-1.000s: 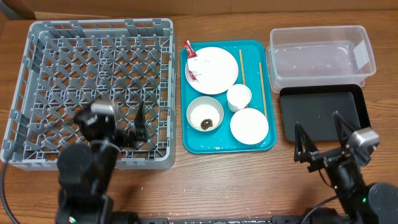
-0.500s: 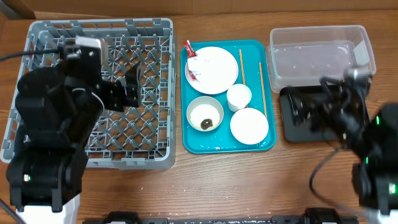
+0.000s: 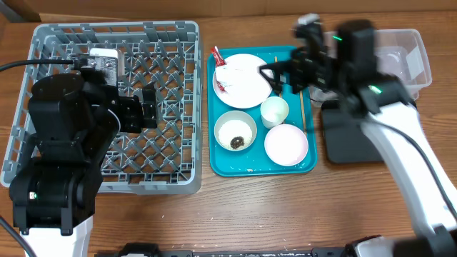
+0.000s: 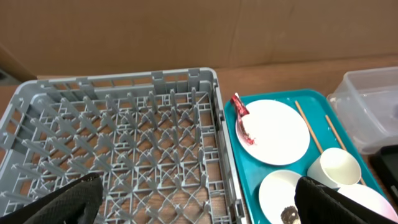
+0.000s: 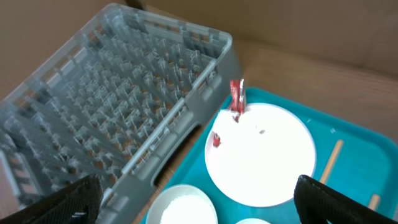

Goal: Sort waste into correct bins and load items into the dishwasher
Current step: 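Move the right gripper over the white plate toward the red wrapper, then grasp the red wrapper and tissue on the plate with the right gripper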

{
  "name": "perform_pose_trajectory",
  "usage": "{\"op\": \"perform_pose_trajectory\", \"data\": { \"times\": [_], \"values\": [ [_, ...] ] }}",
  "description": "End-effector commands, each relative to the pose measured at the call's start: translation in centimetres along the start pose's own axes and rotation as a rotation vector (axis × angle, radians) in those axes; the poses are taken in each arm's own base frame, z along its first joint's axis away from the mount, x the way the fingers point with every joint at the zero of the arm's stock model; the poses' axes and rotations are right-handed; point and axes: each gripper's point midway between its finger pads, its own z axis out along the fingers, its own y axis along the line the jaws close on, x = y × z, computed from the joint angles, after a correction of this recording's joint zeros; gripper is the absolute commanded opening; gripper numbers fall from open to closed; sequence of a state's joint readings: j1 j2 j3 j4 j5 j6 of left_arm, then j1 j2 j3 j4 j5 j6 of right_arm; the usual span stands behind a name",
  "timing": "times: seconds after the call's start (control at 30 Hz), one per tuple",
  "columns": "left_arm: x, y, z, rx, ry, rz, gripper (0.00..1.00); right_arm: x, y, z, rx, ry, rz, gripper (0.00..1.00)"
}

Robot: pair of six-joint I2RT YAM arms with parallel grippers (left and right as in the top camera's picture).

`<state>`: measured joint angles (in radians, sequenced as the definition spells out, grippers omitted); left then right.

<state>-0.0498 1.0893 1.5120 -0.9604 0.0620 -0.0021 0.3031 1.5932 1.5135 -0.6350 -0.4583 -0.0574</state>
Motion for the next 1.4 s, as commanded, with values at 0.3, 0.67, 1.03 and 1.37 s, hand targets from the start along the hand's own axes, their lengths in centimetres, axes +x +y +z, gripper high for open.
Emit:
{"op": "perform_pose_trajectory", "data": {
  "times": [0.3,0.67,1.03,1.37],
  "values": [
    [1.9,0.7,2.2,-0.029,0.124,-0.021,1.0,2.3,-2.8,10.4,0.082,0.374,-0.065,1.0],
    [3.7,0.9,5.9,-0.03,0.236,-0.027,1.0,4.5,-2.9,12.0,0.039,0.439,-0.029,1.0],
    [5.9,0.9,9.9,-0.016,0.355,-0.036,1.0,3.1,-2.1,13.5,-0.017,0.363,0.005,1.0],
    [6.5,1.1,10.7,-0.023,0.381,-0.036,1.0,6.1,-5.5,17.4,0.162,0.413,0.011,0.95]
  ]
}}
